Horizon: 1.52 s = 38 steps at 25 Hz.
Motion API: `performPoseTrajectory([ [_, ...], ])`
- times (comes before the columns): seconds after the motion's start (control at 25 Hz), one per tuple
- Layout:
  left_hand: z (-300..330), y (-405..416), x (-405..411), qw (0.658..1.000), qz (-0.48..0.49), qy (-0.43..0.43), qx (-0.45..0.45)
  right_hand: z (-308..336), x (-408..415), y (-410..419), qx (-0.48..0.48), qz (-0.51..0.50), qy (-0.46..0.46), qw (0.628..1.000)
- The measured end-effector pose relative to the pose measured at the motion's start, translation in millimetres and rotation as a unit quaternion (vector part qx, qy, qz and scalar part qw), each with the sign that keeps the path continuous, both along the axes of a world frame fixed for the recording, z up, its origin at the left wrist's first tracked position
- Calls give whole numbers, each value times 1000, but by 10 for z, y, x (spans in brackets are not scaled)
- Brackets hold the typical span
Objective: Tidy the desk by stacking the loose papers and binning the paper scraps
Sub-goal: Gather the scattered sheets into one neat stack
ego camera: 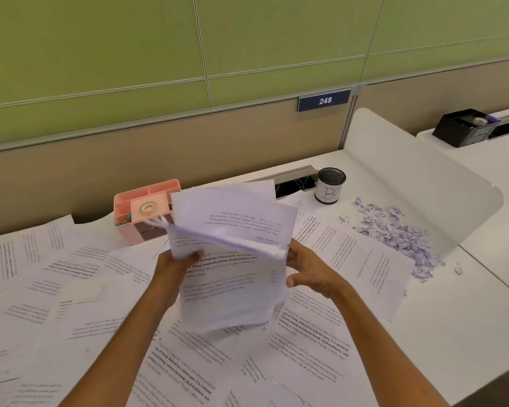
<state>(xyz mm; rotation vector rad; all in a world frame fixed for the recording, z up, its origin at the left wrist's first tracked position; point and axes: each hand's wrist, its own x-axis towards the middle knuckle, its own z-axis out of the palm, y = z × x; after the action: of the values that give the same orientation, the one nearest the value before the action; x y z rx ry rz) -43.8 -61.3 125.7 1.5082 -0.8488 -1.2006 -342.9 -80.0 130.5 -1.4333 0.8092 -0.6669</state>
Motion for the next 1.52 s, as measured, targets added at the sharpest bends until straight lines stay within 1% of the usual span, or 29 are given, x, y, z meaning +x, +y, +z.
performPoseTrajectory([
  [0.08, 1, 39, -19, 1000, 10, 29, 0, -73, 70, -9, -9, -73, -4, 997],
  [0.16, -13, 42, -41, 1000, 0, 17, -20, -82, 132, -34, 7, -143, -36, 989],
  [0.24, -38, 27, -43, 999, -22, 10, -42, -42, 203, -36, 16, -170, -59, 983],
  [0.4, 85, 1, -21, 997, -1, 19, -72, 80, 297, -45, -6, -199, -93, 976],
  [0.48, 125, 11, -13, 997, -4, 20, -68, 61, 331, -54, -15, -199, -94, 975],
  [0.68, 48, 79, -72, 999, -16, 26, -43, -131, 493, 19, -24, -200, -19, 979],
  [0.92, 76, 42, -56, 998, 9, 10, -62, -90, 540, 9, -16, -212, -24, 977],
  [1.0, 59, 50, -46, 999, -1, 2, -48, -150, 545, -10, -1, -200, -22, 979],
  [1.16, -122, 112, -76, 1000, -15, -8, 20, -361, 603, 43, 24, -204, 19, 979],
  [1.24, -176, 137, -81, 1000, -10, -6, 20, -386, 628, 59, 23, -211, 35, 977],
  [1.32, -161, 150, -66, 1000, -2, -8, 2, -360, 636, 51, 14, -209, 35, 977],
  [1.44, -122, 167, 2, 999, -17, -42, -13, -353, 596, 11, 25, -179, 22, 983],
  [1.52, -136, 182, 73, 997, -21, -71, -6, -402, 531, -6, 34, -159, 45, 986],
])
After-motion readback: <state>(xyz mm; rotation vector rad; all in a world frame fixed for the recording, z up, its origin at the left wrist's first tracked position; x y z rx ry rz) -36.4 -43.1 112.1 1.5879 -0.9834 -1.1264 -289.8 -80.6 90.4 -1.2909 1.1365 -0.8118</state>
